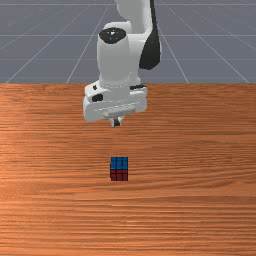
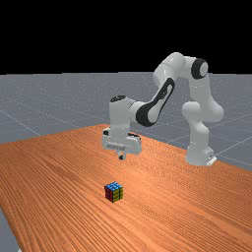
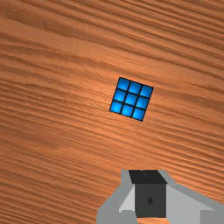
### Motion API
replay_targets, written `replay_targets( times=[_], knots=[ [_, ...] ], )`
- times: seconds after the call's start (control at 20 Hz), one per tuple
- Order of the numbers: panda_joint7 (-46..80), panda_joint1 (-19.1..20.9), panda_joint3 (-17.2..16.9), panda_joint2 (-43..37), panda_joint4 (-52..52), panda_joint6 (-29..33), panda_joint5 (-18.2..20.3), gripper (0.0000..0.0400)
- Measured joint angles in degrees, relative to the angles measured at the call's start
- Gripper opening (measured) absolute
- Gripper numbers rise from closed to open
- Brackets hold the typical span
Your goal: Rotate the cube till the blue face upward
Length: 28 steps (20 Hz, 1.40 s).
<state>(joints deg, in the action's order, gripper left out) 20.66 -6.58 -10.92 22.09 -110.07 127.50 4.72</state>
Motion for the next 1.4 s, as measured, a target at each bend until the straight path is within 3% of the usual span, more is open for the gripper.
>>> replay_targets(
  times=[0.45,0.85,1.4],
  knots=[
    [15.9,-1.9,-2.1,0.9,0.7,1.9,2.6,0.0000],
    [15.8,1.6,-0.5,16.3,16.6,-3.2,6.3,0.0000],
    [15.8,1.0,2.3,23.1,21.2,-3.4,8.0,0.0000]
  ],
)
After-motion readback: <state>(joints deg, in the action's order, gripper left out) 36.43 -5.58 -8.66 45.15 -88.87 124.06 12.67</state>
